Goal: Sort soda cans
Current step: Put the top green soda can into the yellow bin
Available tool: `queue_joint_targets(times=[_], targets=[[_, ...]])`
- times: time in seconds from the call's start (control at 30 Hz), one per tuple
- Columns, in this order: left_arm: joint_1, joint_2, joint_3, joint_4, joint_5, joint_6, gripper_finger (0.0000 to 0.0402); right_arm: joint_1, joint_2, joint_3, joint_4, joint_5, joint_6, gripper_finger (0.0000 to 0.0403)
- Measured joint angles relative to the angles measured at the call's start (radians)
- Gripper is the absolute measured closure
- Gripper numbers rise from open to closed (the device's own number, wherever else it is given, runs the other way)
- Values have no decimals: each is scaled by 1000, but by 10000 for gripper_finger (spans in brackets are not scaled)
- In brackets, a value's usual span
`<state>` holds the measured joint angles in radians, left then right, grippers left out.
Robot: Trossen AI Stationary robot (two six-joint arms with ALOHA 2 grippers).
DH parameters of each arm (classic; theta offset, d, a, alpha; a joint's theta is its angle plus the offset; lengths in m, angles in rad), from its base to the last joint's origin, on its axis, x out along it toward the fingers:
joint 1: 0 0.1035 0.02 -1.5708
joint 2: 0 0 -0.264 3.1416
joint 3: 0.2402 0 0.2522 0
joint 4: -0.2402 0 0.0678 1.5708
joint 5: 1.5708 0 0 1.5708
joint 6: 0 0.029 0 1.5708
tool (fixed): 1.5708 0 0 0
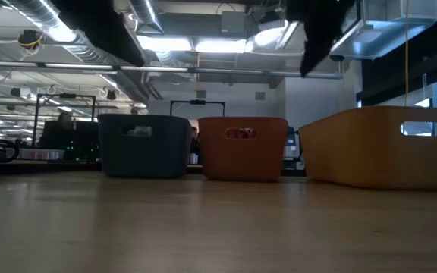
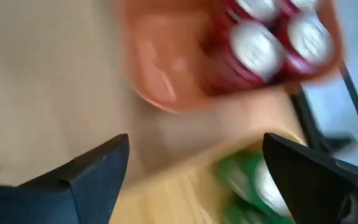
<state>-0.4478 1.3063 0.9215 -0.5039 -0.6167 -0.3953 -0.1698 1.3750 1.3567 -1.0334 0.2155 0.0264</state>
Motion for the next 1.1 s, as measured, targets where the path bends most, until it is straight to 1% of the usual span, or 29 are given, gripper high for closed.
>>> queue_joint_targets(times=[0.07,0.17,0.23,0.37,0.5,0.57,0.67,0.77,0.83,0.9,1.03,1.1], targets=[[10,0,0,-8,-1,7,194,76,0,-20,70,0,40,38],[26,0,0,-12,0,18,191,194,2,-85,242,1,87,38],[42,0,0,-12,5,16,174,270,4,-140,354,2,106,38],[77,-7,8,-32,38,16,110,395,4,-269,602,9,152,38],[106,-7,85,-211,157,6,37,481,4,-407,836,56,222,38],[112,-7,131,-309,211,2,12,511,4,-469,930,74,262,38],[114,-8,206,-480,246,-31,10,543,4,-540,1037,110,313,38],[107,-8,260,-688,251,-104,11,568,4,-584,1106,166,354,38],[99,-8,283,-790,251,-152,9,582,4,-601,1146,199,367,38],[88,-9,292,-862,261,-220,7,587,4,-607,1166,222,370,38],[59,-9,288,-960,342,-311,10,596,4,-607,1175,263,370,38],[50,-8,277,-998,349,-349,10,596,4,-608,1178,273,371,38]])
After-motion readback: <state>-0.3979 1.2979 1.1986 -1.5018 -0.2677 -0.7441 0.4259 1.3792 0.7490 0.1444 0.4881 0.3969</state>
